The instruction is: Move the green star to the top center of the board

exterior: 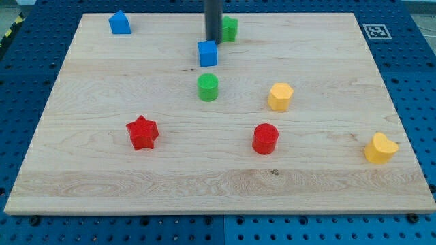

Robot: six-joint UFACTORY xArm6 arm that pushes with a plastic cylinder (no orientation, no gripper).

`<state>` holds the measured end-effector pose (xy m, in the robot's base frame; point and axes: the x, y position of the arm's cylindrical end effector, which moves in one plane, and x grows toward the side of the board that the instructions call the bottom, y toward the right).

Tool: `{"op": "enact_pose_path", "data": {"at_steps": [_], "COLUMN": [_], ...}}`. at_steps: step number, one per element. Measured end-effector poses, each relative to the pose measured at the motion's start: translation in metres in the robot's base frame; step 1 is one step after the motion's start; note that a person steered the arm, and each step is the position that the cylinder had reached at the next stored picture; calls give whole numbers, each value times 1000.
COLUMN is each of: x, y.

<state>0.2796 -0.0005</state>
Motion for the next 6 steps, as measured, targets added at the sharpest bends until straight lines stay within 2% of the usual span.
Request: {"op": "enact_pose_path", "data": {"at_steps": [1,4,5,6], "x": [0,-4,-18,-19], "y": [32,77,83,65]}}
